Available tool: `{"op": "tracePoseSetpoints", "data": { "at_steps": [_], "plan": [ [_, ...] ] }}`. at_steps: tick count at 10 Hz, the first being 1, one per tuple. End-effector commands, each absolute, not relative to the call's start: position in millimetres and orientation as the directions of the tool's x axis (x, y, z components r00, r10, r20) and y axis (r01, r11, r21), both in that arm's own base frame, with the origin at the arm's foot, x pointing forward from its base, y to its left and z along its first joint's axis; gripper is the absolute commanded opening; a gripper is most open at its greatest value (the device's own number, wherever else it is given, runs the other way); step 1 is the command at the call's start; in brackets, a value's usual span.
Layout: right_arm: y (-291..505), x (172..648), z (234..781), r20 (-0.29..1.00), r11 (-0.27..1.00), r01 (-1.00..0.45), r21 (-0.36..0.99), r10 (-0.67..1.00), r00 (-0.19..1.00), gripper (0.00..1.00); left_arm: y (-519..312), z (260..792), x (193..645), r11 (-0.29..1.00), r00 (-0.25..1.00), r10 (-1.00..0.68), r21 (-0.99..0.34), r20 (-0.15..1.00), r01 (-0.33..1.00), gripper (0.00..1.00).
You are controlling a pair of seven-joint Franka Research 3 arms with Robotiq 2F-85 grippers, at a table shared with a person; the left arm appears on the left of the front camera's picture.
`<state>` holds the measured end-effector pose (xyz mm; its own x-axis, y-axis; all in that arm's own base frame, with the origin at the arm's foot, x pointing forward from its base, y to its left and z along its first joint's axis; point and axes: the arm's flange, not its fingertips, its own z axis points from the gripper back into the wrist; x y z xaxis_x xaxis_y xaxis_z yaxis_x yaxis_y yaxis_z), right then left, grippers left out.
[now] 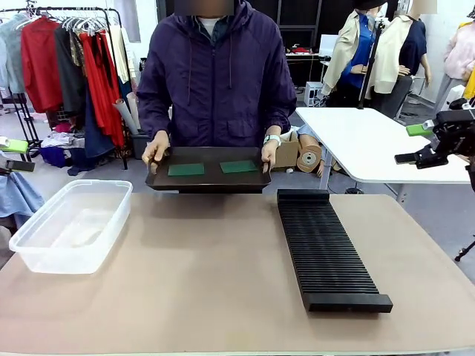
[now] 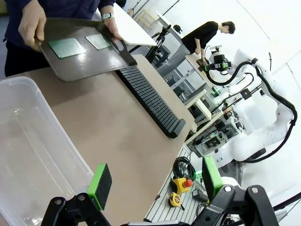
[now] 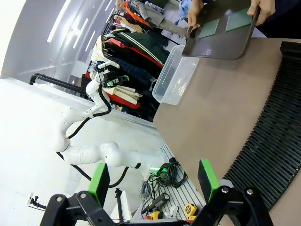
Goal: Sort PCBs into racks and boxes based on the side picked up.
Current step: Pick up the Blank PCB handed by the Human.
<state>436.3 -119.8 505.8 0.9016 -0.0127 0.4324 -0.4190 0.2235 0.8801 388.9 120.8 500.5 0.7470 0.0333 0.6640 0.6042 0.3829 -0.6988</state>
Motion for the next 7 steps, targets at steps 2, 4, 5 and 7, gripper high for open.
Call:
{"op": "tracePoseSetpoints", "data": {
  "at_steps": [2,4,5,7],
  "plan": [
    [-118.7,436.2,506.6,0.431,0.222,-0.418,0.881,-0.010,0.902,1.00,120.8,502.7,388.0,0.382,0.749,0.038,-0.703,0.661,0.601,1.00],
    [-118.7,436.2,506.6,0.431,0.222,-0.418,0.881,-0.010,0.902,1.00,120.8,502.7,388.0,0.382,0.749,0.038,-0.703,0.661,0.601,1.00],
    [-118.7,436.2,506.6,0.431,0.222,-0.418,0.881,-0.010,0.902,1.00,120.8,502.7,388.0,0.382,0.749,0.038,-0.703,0.661,0.601,1.00],
    [-118.7,436.2,506.6,0.431,0.222,-0.418,0.881,-0.010,0.902,1.00,120.8,502.7,388.0,0.382,0.749,0.038,-0.703,0.661,0.601,1.00]
  ]
}}
